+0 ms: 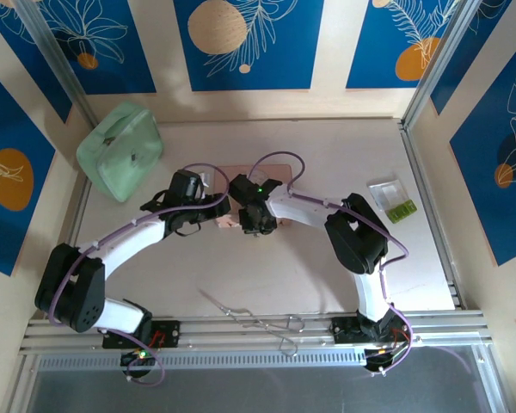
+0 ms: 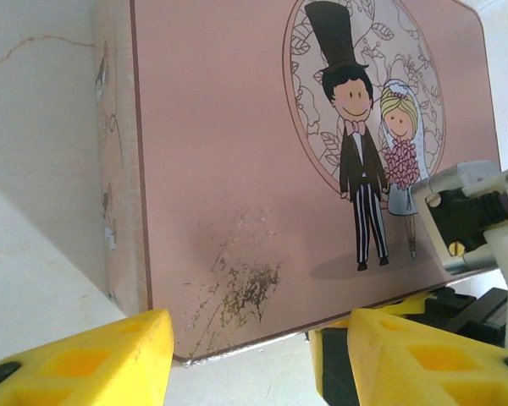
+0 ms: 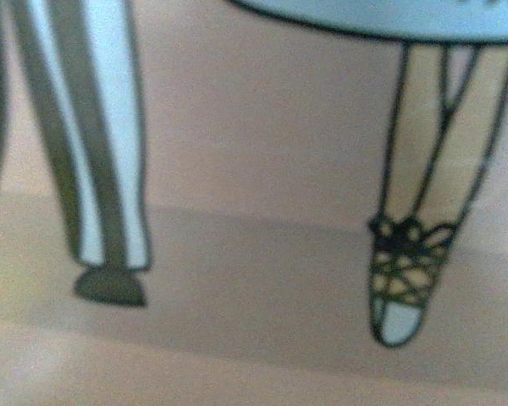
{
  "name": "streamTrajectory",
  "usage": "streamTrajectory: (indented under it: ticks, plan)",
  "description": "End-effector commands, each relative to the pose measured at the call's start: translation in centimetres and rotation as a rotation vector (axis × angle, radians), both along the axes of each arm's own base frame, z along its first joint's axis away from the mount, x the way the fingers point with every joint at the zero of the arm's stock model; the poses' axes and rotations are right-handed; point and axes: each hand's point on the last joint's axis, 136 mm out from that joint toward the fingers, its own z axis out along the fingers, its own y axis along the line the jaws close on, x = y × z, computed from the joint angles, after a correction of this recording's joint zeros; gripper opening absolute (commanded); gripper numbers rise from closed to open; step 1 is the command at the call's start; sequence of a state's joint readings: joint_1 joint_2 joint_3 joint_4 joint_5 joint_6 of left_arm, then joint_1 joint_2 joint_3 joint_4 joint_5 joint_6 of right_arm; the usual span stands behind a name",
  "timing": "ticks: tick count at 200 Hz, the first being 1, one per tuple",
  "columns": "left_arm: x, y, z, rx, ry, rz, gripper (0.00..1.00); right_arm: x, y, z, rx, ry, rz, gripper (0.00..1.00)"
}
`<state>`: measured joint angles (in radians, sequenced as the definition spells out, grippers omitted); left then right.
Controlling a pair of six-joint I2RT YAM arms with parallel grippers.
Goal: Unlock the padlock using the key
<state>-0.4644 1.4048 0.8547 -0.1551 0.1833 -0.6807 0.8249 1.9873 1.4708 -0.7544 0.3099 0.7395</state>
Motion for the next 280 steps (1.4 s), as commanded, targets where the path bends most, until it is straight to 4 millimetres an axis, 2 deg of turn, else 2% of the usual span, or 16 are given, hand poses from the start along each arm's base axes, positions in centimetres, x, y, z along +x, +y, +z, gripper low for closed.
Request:
streamTrajectory:
  ticks: [1, 33, 67, 120, 142, 166, 214, 280]
  plan:
    - [-0.2, 0.1, -1.0, -0.006, 0.029, 0.001, 0.56, -0.8, -0.1, -0.5, 0.01, 0.072, 0.02, 0.26]
    - [-0.4, 0.1, -1.2, -0.014, 0.034, 0.005, 0.56, -0.5, -0.3, 0.0, 0.028, 0.067, 0.022, 0.3]
    - [-0.3, 0.1, -1.1, -0.03, 0.038, 0.024, 0.56, -0.3, -0.4, 0.2, 0.048, 0.033, 0.04, 0.4]
    - [0.0, -0.2, 0.2, -0.057, 0.019, 0.027, 0.55, -0.1, 0.2, 3.1, 0.18, -0.102, 0.083, 0.54]
    - [0.1, -0.1, 0.1, -0.05, 0.018, 0.03, 0.55, -0.4, 0.6, 4.4, 0.247, -0.182, 0.112, 0.59]
    - [0.1, -0.3, -0.3, -0.062, 0.028, 0.032, 0.55, -0.9, 0.8, 4.8, 0.325, -0.235, 0.125, 0.6]
    - [0.1, -0.4, -0.3, -0.073, 0.031, 0.039, 0.54, -1.6, 0.4, 4.3, 0.428, -0.308, 0.073, 0.6]
    - [0.1, -0.1, 0.7, -0.107, -0.004, 0.067, 0.54, -0.1, -0.5, 2.6, 0.213, -0.358, 0.013, 0.61]
